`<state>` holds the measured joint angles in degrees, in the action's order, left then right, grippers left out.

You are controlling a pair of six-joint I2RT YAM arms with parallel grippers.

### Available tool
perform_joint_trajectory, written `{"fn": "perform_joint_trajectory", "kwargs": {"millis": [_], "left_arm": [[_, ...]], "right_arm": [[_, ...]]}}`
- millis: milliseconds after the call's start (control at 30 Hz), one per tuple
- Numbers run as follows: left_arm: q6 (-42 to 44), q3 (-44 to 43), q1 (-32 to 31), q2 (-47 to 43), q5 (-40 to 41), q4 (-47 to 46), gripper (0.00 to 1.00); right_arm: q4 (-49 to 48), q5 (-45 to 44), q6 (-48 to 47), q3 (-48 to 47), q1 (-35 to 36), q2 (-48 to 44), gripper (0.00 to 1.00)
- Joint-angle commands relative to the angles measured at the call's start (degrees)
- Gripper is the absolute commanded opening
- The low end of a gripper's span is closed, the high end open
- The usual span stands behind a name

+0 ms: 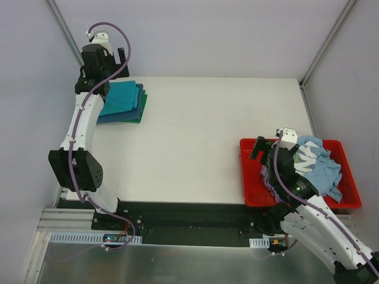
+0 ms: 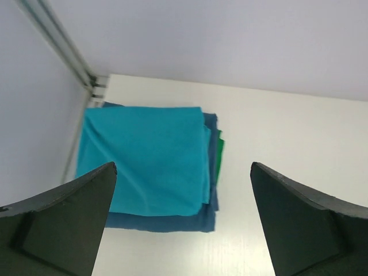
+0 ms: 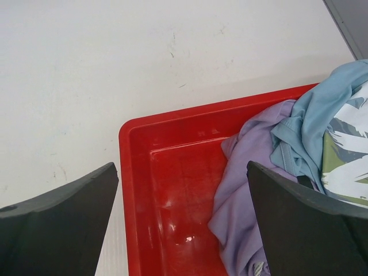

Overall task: Fold and stack the t-shirts
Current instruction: Put the neatly folded tshirt into the corner of the board with the left arm

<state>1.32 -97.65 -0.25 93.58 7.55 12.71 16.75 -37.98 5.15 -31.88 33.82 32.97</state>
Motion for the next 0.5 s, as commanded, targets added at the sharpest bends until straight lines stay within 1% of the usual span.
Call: {"fn": "perform_joint_trajectory", "kwargs": {"millis": [0,67,200,367,467], "left_arm": [[-9.67,2.11,0.34,6.15,-11.15,2.14,0.99],[-11.77,1.49,0.43,8.89,-11.16,3.54,0.99],[-15.20,3.60,0.43,12.58,-11.77,3.64,0.99],[-16.79,3.69,0.43,18.21,-11.24,3.55,0.99],[-17.67,3.69,0.43,20.93,-12.29,3.55,0.99]], "right_arm": [[-0.76,1.50,0.21,0.41,-0.34,-1.07,0.96],[-0.76,2.64,-0.14,0.41,-0.43,-0.72,0.96],[-0.76,2.65,-0.49,0.15,-0.43,0.51,0.96],[-0.85,2.82,-0.84,-0.38,-0.42,2.71,0.96],[-0.85,2.65,-1.10,-0.55,-0.42,4.03,0.96]]}}
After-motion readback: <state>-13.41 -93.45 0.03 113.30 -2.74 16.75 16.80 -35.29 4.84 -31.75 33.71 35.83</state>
